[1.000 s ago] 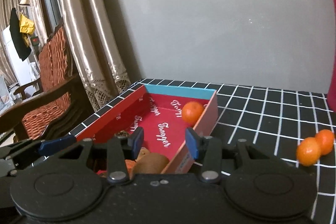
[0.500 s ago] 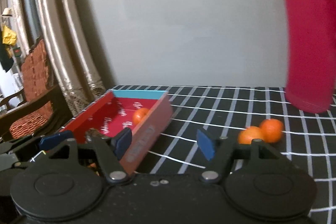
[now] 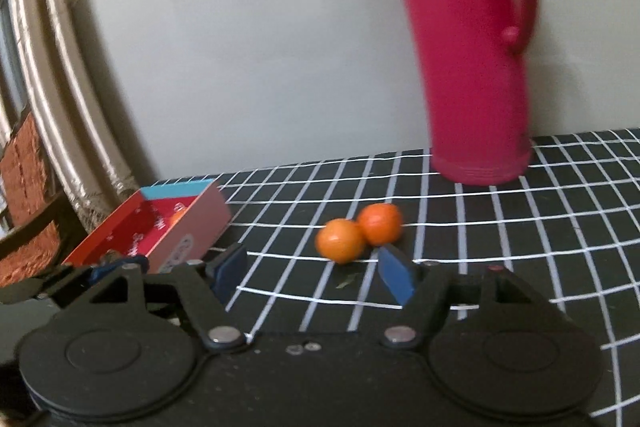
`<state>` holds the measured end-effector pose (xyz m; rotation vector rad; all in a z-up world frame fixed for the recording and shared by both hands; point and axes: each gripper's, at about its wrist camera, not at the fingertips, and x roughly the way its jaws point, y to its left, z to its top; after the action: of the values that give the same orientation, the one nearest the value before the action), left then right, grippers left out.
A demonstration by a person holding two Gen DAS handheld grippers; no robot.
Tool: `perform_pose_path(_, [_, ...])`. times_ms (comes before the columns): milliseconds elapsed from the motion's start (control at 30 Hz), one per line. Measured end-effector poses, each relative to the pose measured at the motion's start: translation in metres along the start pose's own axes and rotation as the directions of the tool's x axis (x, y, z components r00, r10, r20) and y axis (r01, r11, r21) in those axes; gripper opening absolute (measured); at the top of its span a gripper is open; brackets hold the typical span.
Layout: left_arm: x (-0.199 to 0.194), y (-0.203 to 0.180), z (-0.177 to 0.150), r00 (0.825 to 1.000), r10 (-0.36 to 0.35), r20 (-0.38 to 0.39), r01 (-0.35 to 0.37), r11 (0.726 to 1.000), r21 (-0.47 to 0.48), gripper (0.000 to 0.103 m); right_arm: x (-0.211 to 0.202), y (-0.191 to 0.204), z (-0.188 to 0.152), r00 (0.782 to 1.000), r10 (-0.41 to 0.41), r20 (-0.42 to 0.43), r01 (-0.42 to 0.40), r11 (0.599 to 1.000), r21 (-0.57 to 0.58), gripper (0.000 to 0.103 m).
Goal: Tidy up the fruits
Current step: 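Move the left gripper to the two remaining mandarins and grasp one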
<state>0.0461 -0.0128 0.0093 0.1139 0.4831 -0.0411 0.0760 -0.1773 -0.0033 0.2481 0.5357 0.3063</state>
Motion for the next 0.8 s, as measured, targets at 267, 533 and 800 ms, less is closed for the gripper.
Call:
perform_pose_path(267, [0.030,-0.038,0.005,0.999,-0.039,0.001,0.039,0.996,0.078,0.070,-0.011,-0.028,0.004,0.999,-0.025,0.033,0.023,0.998,0.050,0.073])
perform_pose_path(533, [0.051,-0.055,0.008,0.997,-0.079,0.009,0.078,0.993,0.093,0.070,-0.018,-0.041,0.003,0.998,-0.037,0.045,0.034,0.997,0.072,0.075])
perform_pose_path(800, [0.059,-0.066,0.010,0.993,-0.118,0.000,0.117,0.986,0.115,0.059,-0.018,-0.045,0.003,0.998,-0.031,0.048,0.026,0.995,0.098,0.075])
